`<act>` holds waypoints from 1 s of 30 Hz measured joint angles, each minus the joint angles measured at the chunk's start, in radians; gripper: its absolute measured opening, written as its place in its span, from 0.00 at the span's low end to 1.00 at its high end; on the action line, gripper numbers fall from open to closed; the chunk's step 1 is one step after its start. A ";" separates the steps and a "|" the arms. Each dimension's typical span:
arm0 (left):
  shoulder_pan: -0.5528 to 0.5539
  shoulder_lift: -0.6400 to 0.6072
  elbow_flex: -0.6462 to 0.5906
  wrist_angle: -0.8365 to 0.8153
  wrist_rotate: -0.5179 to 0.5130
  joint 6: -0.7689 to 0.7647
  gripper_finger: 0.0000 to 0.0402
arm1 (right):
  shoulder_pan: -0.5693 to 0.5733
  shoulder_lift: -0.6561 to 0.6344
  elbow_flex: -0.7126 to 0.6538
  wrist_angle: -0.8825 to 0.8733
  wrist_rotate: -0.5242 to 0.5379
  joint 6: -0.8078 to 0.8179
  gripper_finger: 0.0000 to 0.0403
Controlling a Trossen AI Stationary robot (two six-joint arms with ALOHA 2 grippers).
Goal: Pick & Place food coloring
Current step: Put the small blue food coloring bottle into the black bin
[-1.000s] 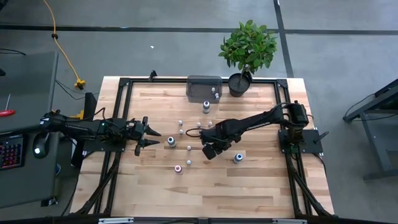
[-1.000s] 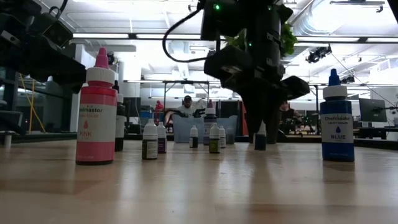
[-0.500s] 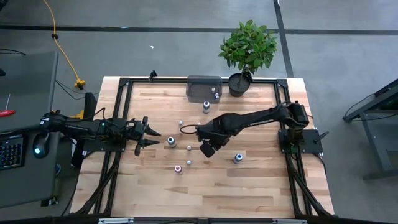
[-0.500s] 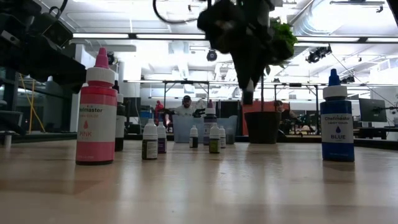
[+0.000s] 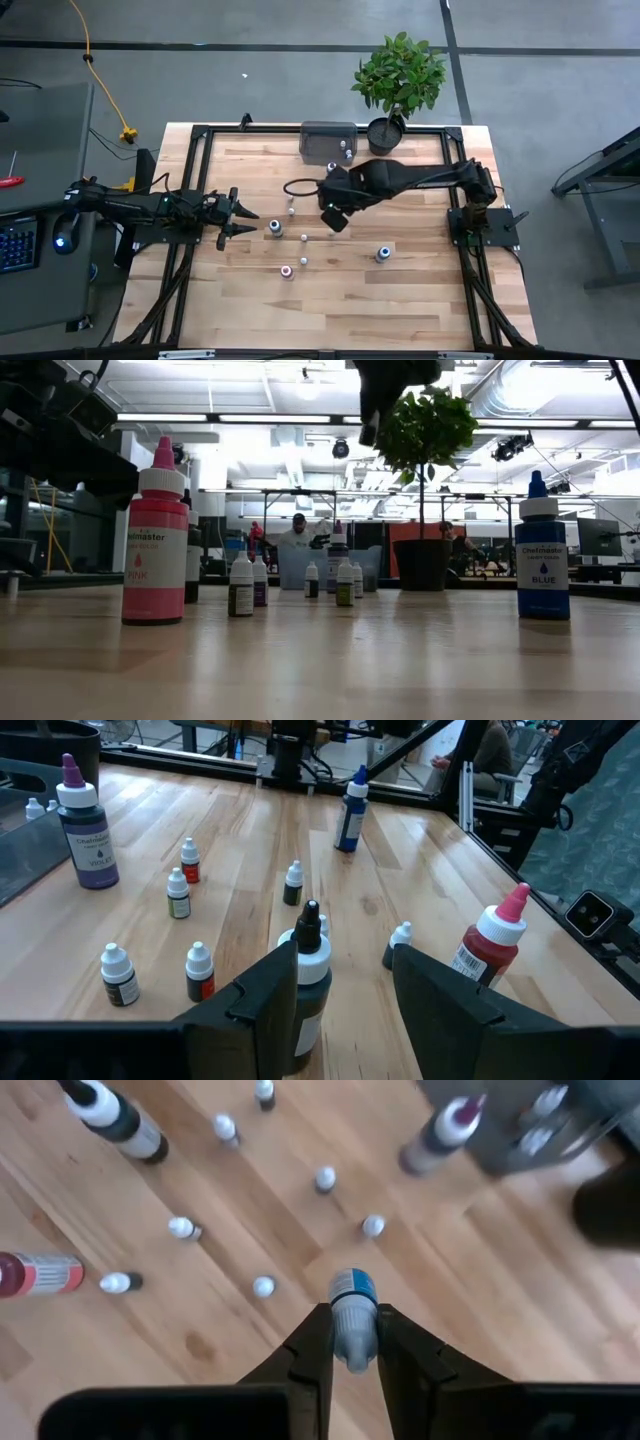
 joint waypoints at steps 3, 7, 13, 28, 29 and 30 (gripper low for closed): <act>0.000 0.000 0.000 0.000 0.000 0.000 0.41 | -0.025 -0.002 0.020 -0.010 0.005 -0.057 0.13; 0.000 0.000 0.000 0.000 0.000 0.000 0.41 | -0.078 -0.002 0.019 0.008 0.005 -0.135 0.14; 0.000 0.000 0.000 0.000 0.000 0.000 0.41 | -0.152 -0.001 0.019 0.134 -0.053 -0.238 0.13; 0.000 0.000 0.000 0.000 0.000 0.000 0.41 | -0.419 0.132 0.019 0.453 -0.263 -0.358 0.13; 0.000 0.000 0.000 0.000 0.000 0.000 0.41 | -0.435 0.139 0.019 0.466 -0.267 -0.358 0.14; 0.000 0.000 0.000 0.000 0.000 0.000 0.41 | -0.452 0.145 0.019 0.474 -0.266 -0.358 0.14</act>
